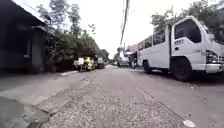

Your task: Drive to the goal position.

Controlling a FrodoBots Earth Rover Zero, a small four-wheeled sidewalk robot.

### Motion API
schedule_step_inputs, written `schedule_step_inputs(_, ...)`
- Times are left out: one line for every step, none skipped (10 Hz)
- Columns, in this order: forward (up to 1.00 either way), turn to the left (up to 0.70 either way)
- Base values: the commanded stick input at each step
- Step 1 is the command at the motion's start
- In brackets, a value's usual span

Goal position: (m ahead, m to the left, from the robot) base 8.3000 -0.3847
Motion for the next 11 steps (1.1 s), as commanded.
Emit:
schedule_step_inputs(1.0,0.0)
schedule_step_inputs(1.0,0.0)
schedule_step_inputs(1.0,0.0)
schedule_step_inputs(1.0,0.0)
schedule_step_inputs(1.0,0.0)
schedule_step_inputs(1.0,0.0)
schedule_step_inputs(1.0,0.0)
schedule_step_inputs(1.0,0.0)
schedule_step_inputs(1.0,0.0)
schedule_step_inputs(1.0,0.0)
schedule_step_inputs(1.0,0.0)
